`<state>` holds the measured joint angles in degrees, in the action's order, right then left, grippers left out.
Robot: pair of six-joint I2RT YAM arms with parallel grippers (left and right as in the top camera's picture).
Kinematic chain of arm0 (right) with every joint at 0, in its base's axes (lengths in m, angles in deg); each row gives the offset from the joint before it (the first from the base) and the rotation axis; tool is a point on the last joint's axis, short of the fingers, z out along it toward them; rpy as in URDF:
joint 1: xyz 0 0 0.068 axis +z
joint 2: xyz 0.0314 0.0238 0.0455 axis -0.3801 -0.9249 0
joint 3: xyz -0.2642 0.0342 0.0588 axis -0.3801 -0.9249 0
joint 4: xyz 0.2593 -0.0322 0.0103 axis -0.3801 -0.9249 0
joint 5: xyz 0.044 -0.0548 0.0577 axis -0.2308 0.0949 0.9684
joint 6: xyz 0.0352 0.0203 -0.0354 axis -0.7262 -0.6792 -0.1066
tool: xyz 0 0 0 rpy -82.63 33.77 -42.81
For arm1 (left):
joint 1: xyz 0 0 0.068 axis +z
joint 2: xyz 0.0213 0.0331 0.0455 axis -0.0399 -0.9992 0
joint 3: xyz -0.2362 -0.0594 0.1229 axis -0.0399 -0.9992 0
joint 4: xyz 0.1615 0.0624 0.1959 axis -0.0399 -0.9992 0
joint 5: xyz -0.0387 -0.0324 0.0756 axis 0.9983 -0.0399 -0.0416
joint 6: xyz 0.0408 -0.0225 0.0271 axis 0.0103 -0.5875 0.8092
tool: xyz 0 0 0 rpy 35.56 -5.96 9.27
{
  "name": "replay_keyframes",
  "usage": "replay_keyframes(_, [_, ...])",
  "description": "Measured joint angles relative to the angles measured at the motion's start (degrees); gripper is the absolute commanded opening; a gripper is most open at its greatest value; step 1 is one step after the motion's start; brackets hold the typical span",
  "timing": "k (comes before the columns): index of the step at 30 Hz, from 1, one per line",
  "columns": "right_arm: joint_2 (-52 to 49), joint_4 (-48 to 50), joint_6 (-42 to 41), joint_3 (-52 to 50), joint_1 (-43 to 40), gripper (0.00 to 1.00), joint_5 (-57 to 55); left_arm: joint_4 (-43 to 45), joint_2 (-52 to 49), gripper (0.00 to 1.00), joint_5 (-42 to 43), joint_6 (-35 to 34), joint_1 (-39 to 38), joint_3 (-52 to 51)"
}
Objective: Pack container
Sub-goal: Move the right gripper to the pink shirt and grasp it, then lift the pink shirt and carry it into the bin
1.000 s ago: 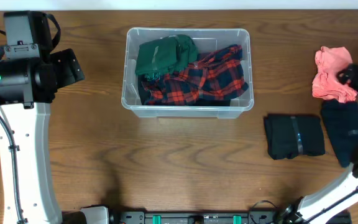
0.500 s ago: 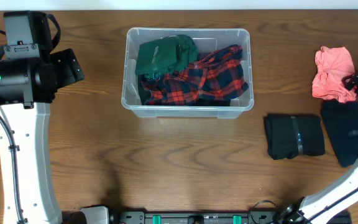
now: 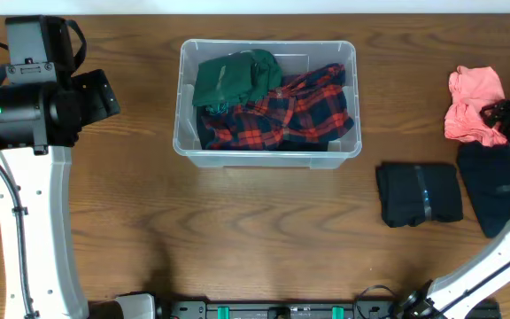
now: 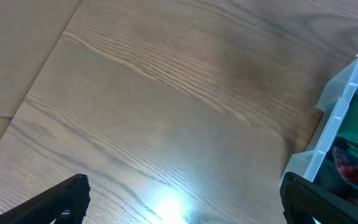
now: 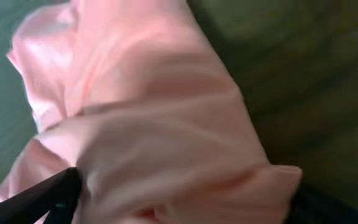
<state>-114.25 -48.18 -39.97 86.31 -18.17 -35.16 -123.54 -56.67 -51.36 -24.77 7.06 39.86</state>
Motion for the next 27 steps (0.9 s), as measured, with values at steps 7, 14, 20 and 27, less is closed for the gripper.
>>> replay_keyframes(7, [-1.0, 1.3, -0.4, 0.0, 1.5, 0.29, 0.9, 0.0, 0.0, 0.98, 0.0, 0.0, 0.0, 0.0])
replay_keyframes(14, [-1.6, 1.7, -5.2, 0.3, 1.6, 0.01, 2.1, 0.0, 0.0, 0.98, 0.0, 0.0, 0.0, 0.0])
replay_keyframes(20, [-1.6, 1.4, -9.8, 0.3, 1.7, 0.01, 6.5, 0.0, 0.0, 0.98, 0.0, 0.0, 0.0, 0.0])
replay_keyframes(27, [3.5, -1.0, -12.0, 0.2, 3.7, 0.01, 11.4, 0.0, 0.0, 0.98, 0.0, 0.0, 0.0, 0.0])
